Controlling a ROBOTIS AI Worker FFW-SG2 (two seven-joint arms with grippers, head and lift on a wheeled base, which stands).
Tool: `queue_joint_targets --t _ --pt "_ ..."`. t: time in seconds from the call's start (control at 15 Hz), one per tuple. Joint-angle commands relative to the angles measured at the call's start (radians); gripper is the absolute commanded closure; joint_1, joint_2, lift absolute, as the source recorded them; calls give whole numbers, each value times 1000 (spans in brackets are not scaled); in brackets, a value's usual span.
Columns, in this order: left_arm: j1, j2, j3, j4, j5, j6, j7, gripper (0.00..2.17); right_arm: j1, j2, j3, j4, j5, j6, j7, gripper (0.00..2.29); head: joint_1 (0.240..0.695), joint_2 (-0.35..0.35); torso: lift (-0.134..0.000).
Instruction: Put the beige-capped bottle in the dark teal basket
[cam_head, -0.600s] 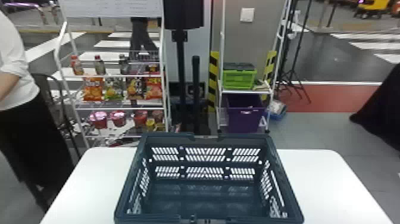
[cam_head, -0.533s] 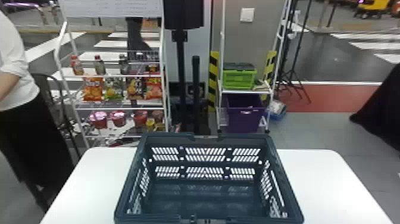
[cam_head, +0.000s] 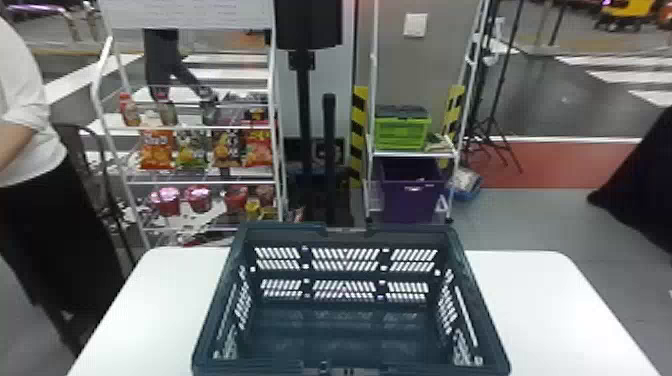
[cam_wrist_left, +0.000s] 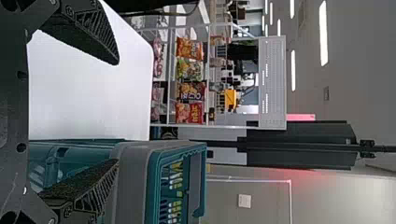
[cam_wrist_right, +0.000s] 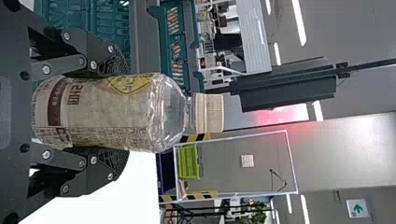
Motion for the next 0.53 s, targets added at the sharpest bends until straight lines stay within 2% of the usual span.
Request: queue_joint_targets --t 0.0,0.27,0.47 --pt "-1 0 0 2 1 2 0 140 -2 4 0 0 2 0 0 2213 499 0 0" --pt "-4 0 0 3 6 2 0 144 5 4 11 -32 6 0 -1 2213 499 0 0" --pt "-6 2 0 7 6 2 0 140 6 4 11 -140 14 34 -1 2213 499 0 0"
